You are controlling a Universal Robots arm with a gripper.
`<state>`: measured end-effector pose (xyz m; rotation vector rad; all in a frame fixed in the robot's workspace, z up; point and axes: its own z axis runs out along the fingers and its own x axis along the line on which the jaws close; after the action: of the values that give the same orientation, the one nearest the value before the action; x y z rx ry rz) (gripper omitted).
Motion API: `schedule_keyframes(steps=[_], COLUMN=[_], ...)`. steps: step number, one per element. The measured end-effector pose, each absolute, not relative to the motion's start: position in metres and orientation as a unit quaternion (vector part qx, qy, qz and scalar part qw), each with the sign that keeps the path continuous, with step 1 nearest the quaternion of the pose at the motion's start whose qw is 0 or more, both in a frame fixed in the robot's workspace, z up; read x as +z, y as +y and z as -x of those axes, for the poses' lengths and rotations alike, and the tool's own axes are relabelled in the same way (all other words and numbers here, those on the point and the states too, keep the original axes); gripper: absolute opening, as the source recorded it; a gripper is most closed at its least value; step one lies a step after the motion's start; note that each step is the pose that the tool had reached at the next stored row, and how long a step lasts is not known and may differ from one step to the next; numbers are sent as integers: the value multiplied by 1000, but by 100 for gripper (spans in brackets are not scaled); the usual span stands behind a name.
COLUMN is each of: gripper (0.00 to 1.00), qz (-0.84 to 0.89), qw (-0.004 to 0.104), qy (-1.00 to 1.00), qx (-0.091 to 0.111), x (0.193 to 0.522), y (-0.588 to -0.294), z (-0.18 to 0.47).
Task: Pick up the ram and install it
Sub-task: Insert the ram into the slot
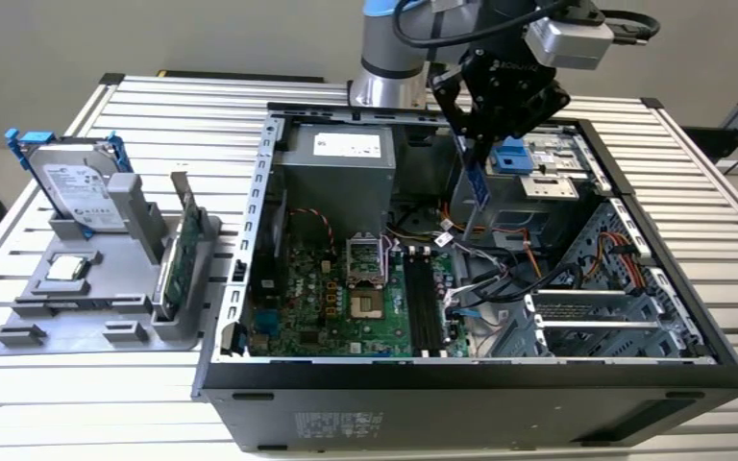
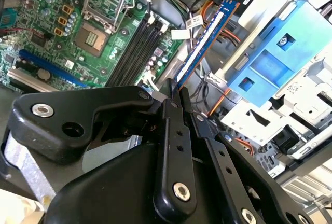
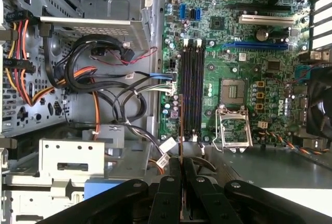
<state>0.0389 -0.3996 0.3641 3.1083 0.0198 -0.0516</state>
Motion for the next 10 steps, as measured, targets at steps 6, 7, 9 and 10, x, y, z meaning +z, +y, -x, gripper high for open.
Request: schedule_keyframes(steps=[6,7,9,10], gripper=[0,0,0,0], qz=[-1000,-1000,-1000,-1000], qw=[16,16,16,16], qy=[6,6,6,6], qx=[-17,-17,-17,-17], x=[363,362,362,362], y=[-400,-400,-400,-400], z=[-40,-40,-41,-41])
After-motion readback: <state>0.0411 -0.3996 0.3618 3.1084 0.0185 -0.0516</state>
